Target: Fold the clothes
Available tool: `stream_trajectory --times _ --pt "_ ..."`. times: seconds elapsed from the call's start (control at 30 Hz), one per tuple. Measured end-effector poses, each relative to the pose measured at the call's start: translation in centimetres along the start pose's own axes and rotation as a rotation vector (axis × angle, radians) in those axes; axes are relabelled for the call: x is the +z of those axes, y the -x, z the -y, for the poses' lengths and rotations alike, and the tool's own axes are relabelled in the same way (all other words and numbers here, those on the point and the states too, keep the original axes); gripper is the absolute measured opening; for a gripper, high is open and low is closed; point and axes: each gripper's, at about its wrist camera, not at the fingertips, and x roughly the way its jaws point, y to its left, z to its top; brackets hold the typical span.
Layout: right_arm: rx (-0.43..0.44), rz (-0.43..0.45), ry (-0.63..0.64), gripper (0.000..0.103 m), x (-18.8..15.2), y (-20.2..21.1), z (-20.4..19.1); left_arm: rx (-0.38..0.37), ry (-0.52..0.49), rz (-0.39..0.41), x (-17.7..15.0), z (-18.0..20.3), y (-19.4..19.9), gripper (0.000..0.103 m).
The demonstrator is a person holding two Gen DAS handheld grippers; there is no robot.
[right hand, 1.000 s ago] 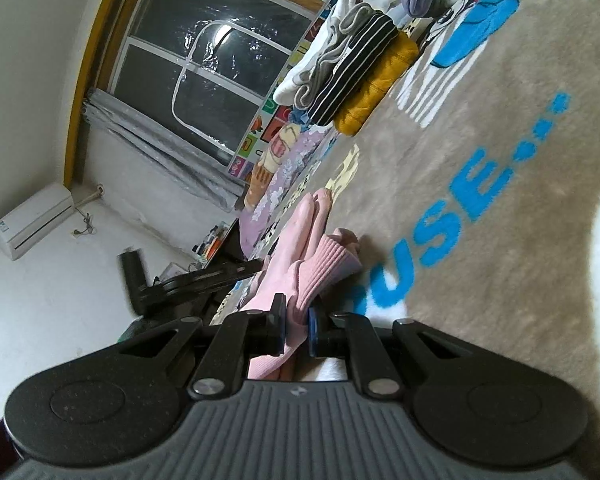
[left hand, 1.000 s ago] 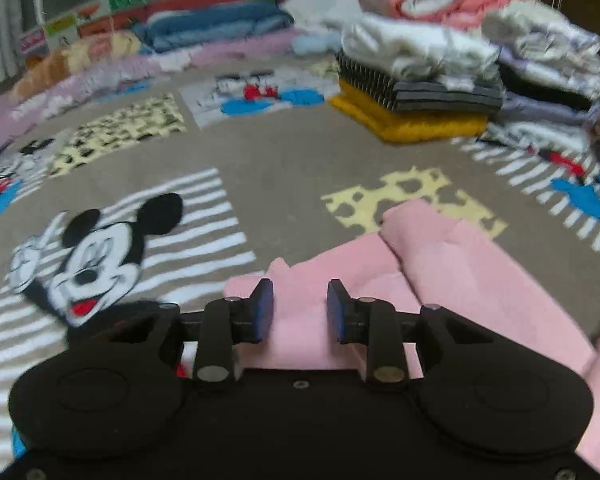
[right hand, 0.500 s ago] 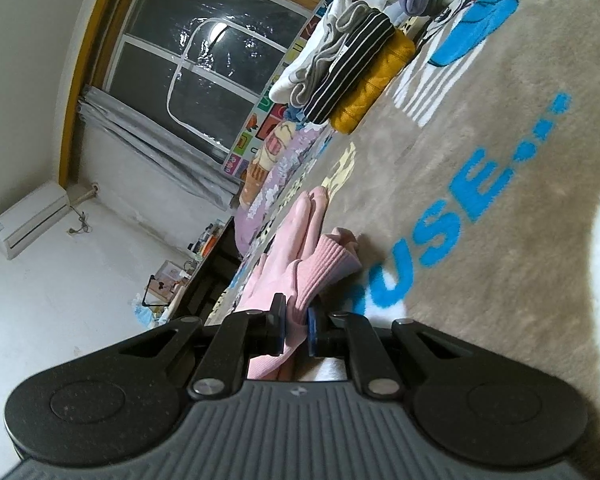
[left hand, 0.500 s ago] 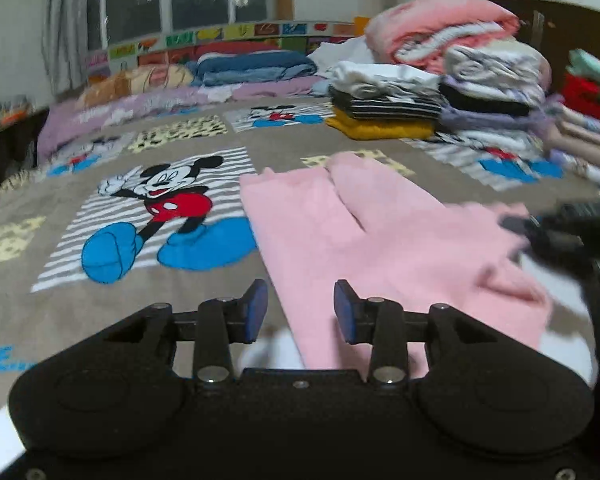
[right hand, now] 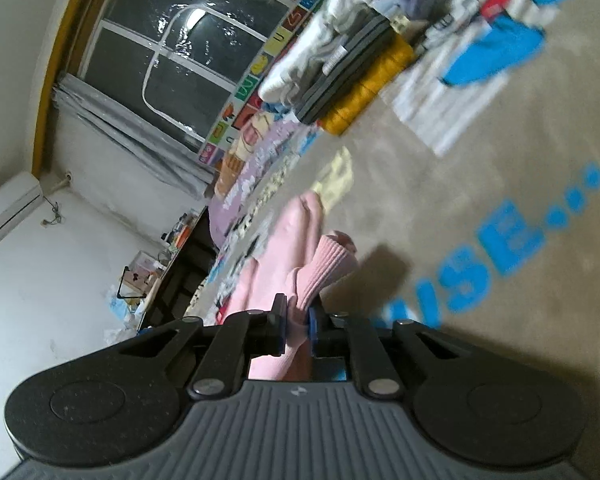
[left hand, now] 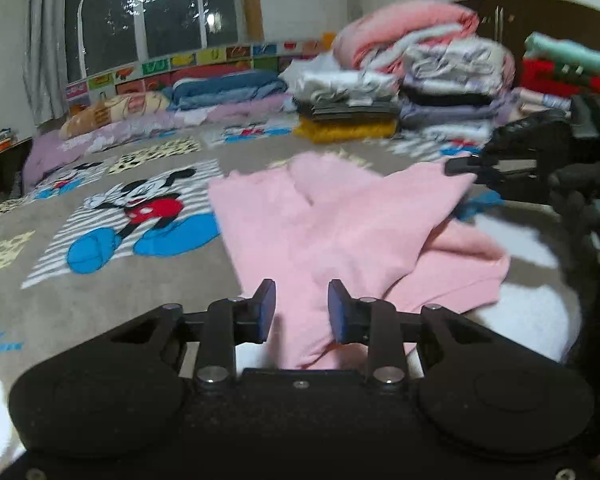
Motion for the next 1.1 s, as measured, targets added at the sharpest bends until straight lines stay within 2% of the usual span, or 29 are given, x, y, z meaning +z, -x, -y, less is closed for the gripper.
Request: stream_trajectory --times 0.07,0.23,0.37,0.53,0.63,0.73,0.77,0.9,1.1 --pt "-0.009 -0.012 0.028 0.012 1.0 -0.4 -1.2 -0.067 -0.020 -0.064 -0.7 0.5 -1.0 0.028" --pt "-0.051 -0.057 0.076 0.012 3.1 -1.6 -4.0 -0.109 -0.087 -0.098 -1.0 1.0 -1.3 0.032" --pt "-0.077 -0.083 0.089 0.012 4.6 -2.6 -6.1 -0.128 -0.105 -0.101 -1.1 0.9 -1.3 0.032" --pt "-0.116 -0.114 0.090 0.012 5.7 -4.1 -8.7 -0.100 -0.113 -0.008 -0.4 0.9 -0.4 0.032" --pt "-0.136 -0.135 0.099 0.012 6.0 -4.9 -10.1 -0.122 -0.122 0.016 -0.2 1.1 -0.8 0.033" --pt "-0.158 -0.159 0.125 0.012 5.8 -5.6 -11.2 -0.143 -0.185 -0.020 -0.4 2.1 -1.9 0.033" --pt "-0.161 -0.161 0.129 0.012 5.7 -5.7 -11.4 -0.158 -0.192 -0.068 -0.6 2.2 -2.5 0.033" --pt "-0.159 -0.140 0.129 0.012 5.7 -5.6 -12.2 -0.190 -0.138 -0.121 -0.4 1.3 -3.0 0.037" --pt "-0.149 -0.145 0.156 0.012 5.9 -6.5 -13.9 -0.217 -0.074 -0.120 -0.1 0.7 -2.9 0.041"
